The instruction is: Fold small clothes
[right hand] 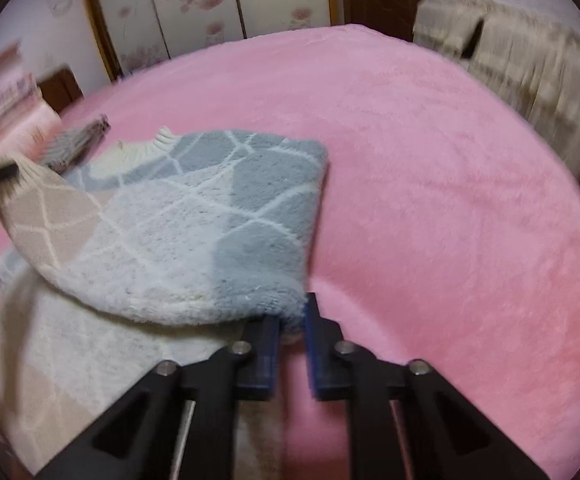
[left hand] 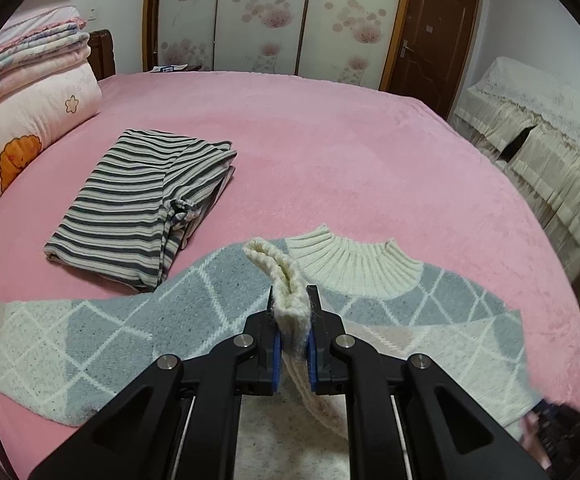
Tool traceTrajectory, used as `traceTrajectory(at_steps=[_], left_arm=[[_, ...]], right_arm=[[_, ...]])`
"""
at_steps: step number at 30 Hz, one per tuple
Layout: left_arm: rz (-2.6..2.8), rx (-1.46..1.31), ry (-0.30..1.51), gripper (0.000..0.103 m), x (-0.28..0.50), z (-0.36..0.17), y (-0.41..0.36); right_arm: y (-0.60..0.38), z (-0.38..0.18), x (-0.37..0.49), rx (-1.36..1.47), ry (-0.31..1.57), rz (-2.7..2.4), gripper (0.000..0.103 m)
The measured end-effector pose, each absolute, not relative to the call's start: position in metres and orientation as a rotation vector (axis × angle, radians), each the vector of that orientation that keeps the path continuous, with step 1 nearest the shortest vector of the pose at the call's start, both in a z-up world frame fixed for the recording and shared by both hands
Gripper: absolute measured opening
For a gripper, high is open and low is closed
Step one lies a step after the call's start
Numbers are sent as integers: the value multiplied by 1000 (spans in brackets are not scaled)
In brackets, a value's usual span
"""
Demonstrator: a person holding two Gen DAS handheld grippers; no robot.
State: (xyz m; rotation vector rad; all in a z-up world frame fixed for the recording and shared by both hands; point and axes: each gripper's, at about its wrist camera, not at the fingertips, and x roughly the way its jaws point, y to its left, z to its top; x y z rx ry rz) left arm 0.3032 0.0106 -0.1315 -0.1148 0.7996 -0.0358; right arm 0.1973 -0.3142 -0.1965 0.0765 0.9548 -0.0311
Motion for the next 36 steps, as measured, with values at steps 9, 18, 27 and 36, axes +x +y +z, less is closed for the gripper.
traceTrajectory(at_steps=[9,18,27,36], left_arm=[[46,-99,890,8,312,-186,31],[60,-111,936,14,302,-232,51],[42,-182,927,35,288,-207,79],[-38,-232,988,42,286,-206,75]], right_arm=[[-303,-210,203,-103,997,-88,10],[-307,-221,196,-88,991,-132,23],[-325,-187,181,-19,1008,-54,44],[-340,-143,181,6,937,-4,57]])
